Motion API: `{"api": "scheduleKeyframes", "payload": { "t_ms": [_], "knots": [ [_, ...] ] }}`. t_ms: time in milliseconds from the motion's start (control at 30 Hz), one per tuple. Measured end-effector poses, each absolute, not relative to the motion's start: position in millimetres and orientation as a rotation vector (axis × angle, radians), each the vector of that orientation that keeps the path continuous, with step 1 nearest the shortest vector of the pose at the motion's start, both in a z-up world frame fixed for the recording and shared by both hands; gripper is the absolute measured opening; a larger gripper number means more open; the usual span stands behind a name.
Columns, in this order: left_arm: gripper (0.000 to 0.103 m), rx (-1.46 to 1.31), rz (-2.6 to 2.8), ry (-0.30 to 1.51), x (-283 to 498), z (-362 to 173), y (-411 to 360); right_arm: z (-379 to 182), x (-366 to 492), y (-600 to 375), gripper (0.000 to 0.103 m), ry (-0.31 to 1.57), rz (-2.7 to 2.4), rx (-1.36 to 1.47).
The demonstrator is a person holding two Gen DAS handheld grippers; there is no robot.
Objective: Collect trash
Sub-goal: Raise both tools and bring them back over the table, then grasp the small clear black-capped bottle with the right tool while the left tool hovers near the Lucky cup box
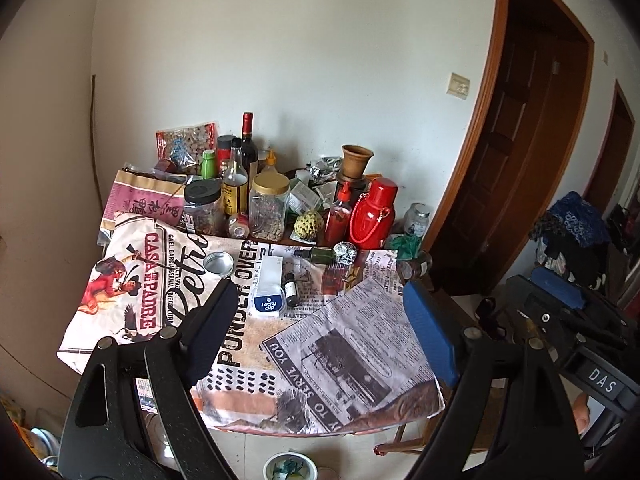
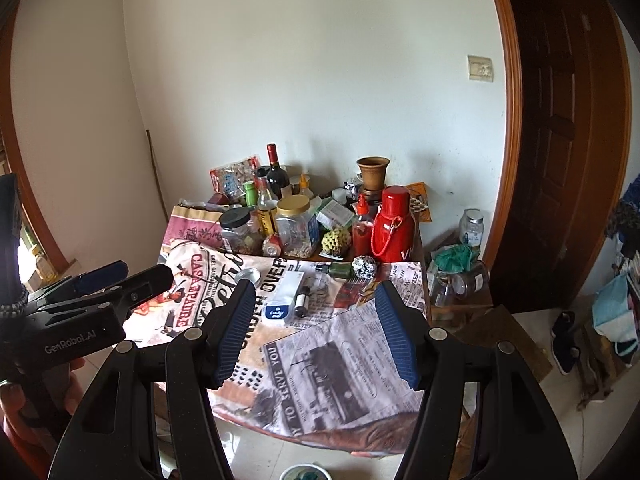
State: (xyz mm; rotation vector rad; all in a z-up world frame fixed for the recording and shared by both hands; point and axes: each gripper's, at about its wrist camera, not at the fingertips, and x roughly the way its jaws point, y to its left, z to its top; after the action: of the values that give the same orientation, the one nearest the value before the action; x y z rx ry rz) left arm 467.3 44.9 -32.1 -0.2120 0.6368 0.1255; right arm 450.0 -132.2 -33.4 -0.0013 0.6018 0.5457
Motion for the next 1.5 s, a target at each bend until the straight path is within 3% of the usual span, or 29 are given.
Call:
{"api": "scheduleKeyframes", "payload": {
  "t_ms": [333,1000,1400,1500],
  "knots": [
    [0.084,-0.213,0.161,0.788,535.5,-88.1,70.1,-65.2,508.6,-114.6,0.058,0.709,0.546,-0.005],
    [0.084,-0.198,-0.047,1.251,695.9,-285.3,154.0,-174.5,613.1,-34.7,0.058,1.015,0.305,0.076],
    [0.084,-0.192,-0.041,1.277,719.6,-330.3,148.9,-222.6,645.2,-11.4,0.059,1.11,0.318,0.049],
    [0.078,-0.202,-0.038,1.273,720.1,-335.0,153.0,-233.0,651.1,-1.3,0.058,1.131,0.334,0.036]
  ]
}}
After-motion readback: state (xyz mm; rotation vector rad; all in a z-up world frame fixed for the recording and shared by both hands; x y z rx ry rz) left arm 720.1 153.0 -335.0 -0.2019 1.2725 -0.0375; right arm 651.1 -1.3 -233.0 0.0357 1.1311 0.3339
